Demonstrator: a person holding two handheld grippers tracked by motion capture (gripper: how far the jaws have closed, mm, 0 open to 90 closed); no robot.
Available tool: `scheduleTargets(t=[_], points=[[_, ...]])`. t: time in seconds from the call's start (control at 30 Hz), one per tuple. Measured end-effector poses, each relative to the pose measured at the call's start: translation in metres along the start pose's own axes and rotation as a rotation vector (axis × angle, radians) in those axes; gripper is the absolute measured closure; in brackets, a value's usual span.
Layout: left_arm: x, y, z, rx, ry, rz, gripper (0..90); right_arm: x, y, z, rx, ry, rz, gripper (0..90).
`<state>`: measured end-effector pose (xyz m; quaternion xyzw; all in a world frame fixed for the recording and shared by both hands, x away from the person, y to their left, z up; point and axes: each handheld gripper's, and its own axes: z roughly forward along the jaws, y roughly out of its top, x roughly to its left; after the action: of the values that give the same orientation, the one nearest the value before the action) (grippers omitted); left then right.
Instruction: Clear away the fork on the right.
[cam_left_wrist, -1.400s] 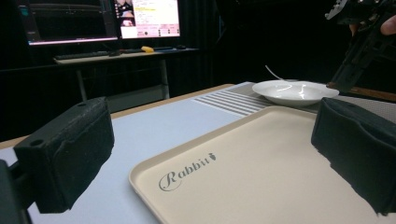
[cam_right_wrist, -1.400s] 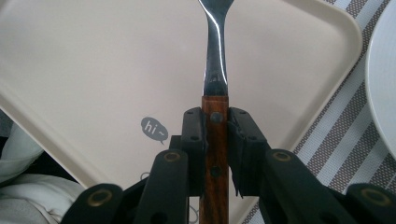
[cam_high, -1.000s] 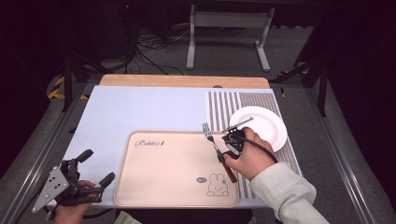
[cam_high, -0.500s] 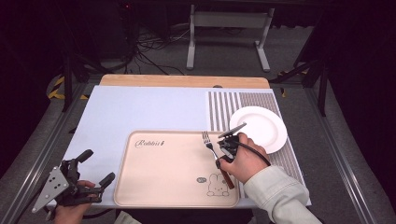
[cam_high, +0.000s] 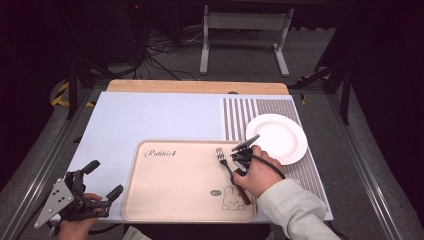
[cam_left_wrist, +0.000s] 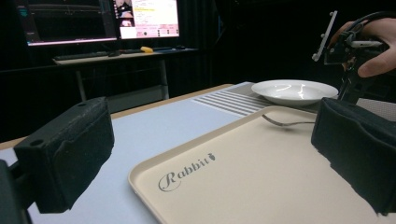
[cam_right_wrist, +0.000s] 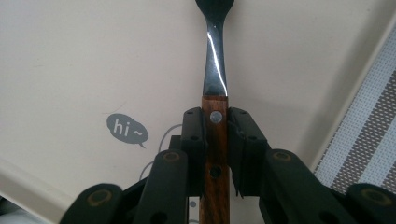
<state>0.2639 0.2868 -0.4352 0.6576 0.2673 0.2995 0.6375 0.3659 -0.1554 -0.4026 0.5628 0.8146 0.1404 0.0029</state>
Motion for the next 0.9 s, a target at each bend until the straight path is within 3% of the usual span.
scheduleTargets(t=[0.73,0.9], points=[[0.0,0.0,0.0,0.0,0.001,0.001,0.1,-0.001,0.0,0.011,0.033,-0.002,0.013,77.4],[0.0,0.0,0.0,-0.001,-0.001,0.0,0.1,-0.001,0.0,0.009,0.019,0.0,-0.022,69.4]])
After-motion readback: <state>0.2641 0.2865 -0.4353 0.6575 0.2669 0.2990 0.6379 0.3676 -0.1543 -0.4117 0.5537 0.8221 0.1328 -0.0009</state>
